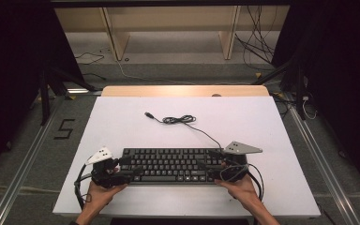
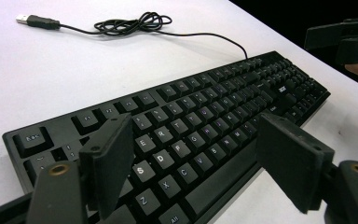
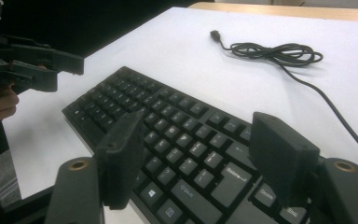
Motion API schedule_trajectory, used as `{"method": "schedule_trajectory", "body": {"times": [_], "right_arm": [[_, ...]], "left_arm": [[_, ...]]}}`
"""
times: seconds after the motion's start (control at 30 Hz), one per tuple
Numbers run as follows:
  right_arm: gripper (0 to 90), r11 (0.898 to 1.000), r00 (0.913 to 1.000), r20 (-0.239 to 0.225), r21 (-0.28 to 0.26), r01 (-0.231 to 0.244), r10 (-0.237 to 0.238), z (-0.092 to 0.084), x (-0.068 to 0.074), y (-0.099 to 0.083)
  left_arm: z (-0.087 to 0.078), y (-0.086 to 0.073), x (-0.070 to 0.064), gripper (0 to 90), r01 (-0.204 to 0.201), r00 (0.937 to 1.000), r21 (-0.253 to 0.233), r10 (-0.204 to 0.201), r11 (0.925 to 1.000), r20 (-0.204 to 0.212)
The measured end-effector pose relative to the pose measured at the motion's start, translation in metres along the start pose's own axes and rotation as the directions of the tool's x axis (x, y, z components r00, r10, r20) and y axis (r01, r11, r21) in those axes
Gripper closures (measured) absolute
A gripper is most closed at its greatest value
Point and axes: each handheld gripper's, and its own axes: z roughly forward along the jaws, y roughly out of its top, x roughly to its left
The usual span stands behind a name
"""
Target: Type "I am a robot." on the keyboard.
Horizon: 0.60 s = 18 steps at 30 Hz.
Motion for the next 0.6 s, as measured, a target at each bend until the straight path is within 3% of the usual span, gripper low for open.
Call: {"method": "schedule_trajectory", "body": {"times": [0.6], "right_arm": [[30.1, 1.0, 0.9996, 0.026, -0.023, 0.012, -0.011, -0.021, -0.001, -0.01]], "left_arm": [[-0.001, 0.001, -0.003, 26.5, -0.007, 0.9999, -0.002, 0.007, 1.0, 0.014]]}}
